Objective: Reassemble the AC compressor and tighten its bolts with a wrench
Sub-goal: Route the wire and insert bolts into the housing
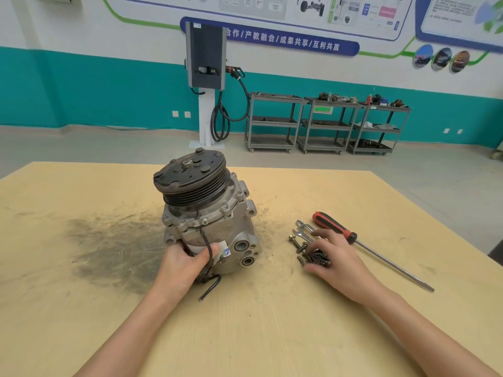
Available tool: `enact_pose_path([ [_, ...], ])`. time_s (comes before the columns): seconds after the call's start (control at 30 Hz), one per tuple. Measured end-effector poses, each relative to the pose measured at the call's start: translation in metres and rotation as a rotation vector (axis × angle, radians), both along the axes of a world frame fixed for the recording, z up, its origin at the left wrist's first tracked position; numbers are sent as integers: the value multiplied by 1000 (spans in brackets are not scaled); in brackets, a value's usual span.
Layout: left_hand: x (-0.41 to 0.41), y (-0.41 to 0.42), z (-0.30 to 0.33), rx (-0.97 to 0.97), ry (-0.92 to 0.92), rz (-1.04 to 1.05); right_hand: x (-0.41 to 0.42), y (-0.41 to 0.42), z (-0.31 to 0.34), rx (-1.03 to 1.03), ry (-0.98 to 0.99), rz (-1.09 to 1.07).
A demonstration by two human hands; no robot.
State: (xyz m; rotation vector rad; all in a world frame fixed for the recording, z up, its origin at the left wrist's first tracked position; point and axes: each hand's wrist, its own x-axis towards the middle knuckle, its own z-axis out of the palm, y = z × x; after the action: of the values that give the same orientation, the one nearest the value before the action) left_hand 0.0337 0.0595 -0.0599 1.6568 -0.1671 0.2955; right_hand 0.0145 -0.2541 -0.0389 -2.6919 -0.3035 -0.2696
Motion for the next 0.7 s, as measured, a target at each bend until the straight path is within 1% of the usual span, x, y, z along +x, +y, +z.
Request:
enact_pose_path([
  [0.07, 0, 0, 1, 6, 11, -2, 1, 6, -3, -55, -3, -21],
  [0.27, -3, -1, 3, 8, 1, -23, 5, 18, 3, -78, -63, -91],
  [0.3, -4, -1, 4, 5, 4, -24, 5, 21, 8, -10, -98, -91],
  [0.37, -4, -1, 5, 11, 10, -20, 2, 30, 27, 290, -141, -78],
  [0.4, -3, 0, 3, 19, 18, -18, 0, 38, 40, 463, -140, -54],
  [0.43, -3, -1, 4, 12, 22, -15, -2, 46, 54, 592, -142, -9],
  [0.47, -3, -1, 4, 16, 30, -17, -4, 54, 67, 664, -156, 52],
  [0.5, -4, -2, 6, 6, 30, -31, -6, 64, 80, 686, -171, 123],
  [0.57, -5, -3, 8, -6, 26, -49, -8, 85, 103, 659, -182, 247],
  [0.63, -7, -2, 11, -44, 22, -74, -5, 103, 117, 617, -187, 296],
  [0.7, -9, -1, 12, -64, 3, -100, -2, 117, 126, 593, -188, 298],
])
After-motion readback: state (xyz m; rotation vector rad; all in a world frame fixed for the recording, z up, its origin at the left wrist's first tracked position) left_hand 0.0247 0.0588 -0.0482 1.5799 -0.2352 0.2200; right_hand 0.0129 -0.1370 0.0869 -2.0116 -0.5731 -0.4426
